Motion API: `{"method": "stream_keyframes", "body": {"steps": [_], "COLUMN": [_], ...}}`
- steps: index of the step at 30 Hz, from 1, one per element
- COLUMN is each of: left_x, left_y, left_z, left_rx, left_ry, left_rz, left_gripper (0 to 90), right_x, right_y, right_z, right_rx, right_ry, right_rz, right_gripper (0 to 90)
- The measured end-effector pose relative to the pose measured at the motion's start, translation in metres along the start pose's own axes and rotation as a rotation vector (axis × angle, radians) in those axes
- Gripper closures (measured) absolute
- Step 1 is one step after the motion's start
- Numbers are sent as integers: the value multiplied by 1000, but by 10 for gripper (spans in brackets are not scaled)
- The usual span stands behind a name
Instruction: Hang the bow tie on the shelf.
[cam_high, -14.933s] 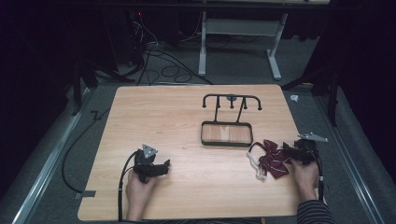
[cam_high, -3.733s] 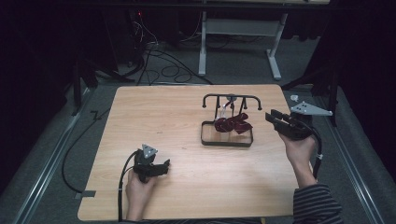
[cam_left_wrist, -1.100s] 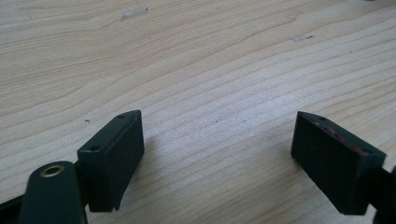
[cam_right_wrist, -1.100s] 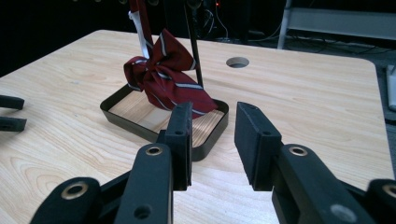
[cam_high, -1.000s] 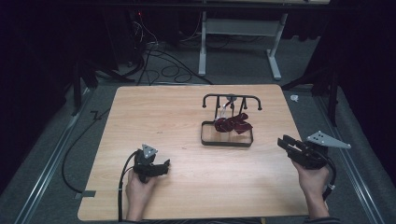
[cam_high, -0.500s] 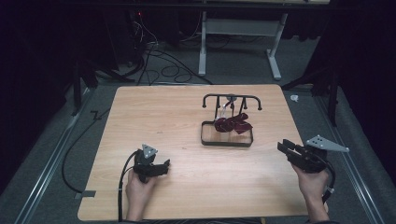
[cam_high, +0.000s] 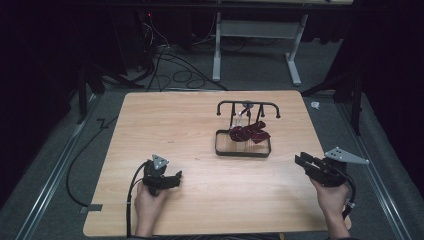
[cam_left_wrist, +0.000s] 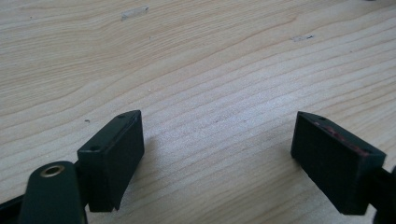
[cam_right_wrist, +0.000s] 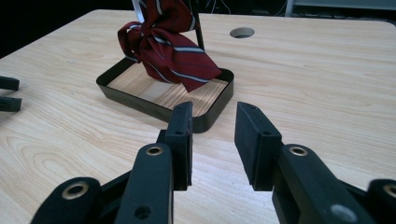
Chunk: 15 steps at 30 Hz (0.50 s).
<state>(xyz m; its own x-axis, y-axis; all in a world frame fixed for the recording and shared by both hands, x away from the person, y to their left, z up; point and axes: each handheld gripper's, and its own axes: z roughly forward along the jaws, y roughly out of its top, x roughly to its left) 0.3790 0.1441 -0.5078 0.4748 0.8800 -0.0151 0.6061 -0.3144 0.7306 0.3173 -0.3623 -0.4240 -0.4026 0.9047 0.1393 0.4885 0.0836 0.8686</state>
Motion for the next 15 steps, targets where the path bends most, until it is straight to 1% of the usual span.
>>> {"method": "stream_keyframes", "body": {"steps": [4, 15], "left_x": [0, 0], "left_y": [0, 0], "left_z": [0, 0], "left_rx": [0, 0], "left_ry": [0, 0], "left_rz": [0, 0], "left_gripper": [176, 176], "right_x": [1, 2], "right_y": [-1, -5], "right_z": [3, 14], "right_rx": [11, 42], "right_ry": [6, 9], "right_rz": [5, -2], "right_gripper": [688, 687]}}
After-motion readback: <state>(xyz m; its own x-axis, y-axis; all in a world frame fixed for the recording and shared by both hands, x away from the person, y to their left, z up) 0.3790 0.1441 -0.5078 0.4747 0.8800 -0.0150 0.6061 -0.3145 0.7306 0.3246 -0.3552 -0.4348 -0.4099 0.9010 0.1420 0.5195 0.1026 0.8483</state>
